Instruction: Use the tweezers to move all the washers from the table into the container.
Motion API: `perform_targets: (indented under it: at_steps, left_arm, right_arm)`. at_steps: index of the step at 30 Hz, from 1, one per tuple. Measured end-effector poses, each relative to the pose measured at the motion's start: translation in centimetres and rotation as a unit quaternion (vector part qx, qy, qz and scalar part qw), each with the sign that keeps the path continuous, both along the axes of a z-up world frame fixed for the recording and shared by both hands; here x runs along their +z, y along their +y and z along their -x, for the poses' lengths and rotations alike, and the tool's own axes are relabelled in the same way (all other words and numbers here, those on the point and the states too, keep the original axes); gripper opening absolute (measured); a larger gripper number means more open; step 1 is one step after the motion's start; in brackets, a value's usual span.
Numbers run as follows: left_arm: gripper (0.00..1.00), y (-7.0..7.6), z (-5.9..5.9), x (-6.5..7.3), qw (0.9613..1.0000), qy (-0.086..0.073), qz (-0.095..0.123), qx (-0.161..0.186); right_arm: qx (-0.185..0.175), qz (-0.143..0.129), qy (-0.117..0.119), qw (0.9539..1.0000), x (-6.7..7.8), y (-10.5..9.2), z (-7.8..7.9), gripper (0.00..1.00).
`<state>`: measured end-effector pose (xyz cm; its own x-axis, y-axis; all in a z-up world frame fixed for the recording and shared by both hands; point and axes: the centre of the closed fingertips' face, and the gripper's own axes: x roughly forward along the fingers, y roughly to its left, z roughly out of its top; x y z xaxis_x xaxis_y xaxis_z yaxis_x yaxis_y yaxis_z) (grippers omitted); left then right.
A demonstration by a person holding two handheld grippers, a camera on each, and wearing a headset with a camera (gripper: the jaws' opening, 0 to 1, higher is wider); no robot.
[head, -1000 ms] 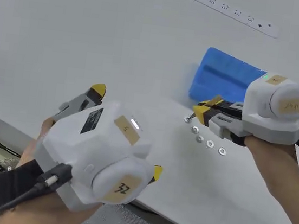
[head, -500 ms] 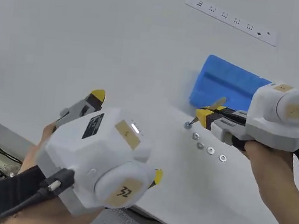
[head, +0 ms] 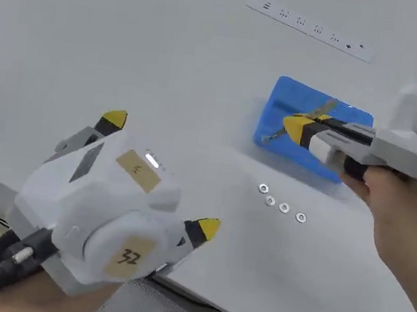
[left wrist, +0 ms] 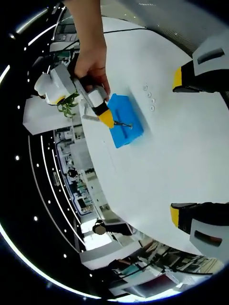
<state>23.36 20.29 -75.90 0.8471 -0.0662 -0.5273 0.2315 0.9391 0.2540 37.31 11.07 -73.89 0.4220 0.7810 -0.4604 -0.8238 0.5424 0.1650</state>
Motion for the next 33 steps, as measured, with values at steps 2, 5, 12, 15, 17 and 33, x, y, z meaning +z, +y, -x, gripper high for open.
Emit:
perform_targets:
  at_steps: [2, 5, 12, 15, 17, 33]
  left_arm:
    - [0.99, 0.6, 0.0, -0.3, 1.0, 0.0, 0.0, 0.007]
    - [0.97, 1.2, -0.3, -0.1, 0.9996, -0.005, 0.015, 0.025]
    - [0.95, 1.0, -0.1, -0.4, 0.9996, -0.002, 0.018, 0.024]
    - [0.93, 1.2, -0.1, -0.5, 0.9996, 0.002, 0.015, 0.026]
    - [0.93, 1.1, -0.1, -0.6, 0.9996, 0.003, 0.014, 0.025]
    - [0.93, 1.4, 0.0, -0.7, 0.9996, 0.003, -0.012, 0.024]
  right_arm:
    - [-0.015, -0.003, -0.007, 0.9999, 0.2, -0.2, -0.9, 0.02]
    - [-0.032, -0.003, -0.009, 0.9994, -0.5, -0.4, -2.9, 0.02]
    - [-0.057, 0.011, -0.006, 0.9983, -3.2, 0.4, -5.4, 0.02]
    - [-0.06, 0.02, -0.003, 0.998, -3.9, 0.7, -5.8, 0.02]
    - [-0.059, 0.027, -0.005, 0.9979, -4.5, 0.9, -6.0, 0.02]
    - [-0.042, 0.074, -0.023, 0.9961, -6.9, 1.5, -6.4, 0.03]
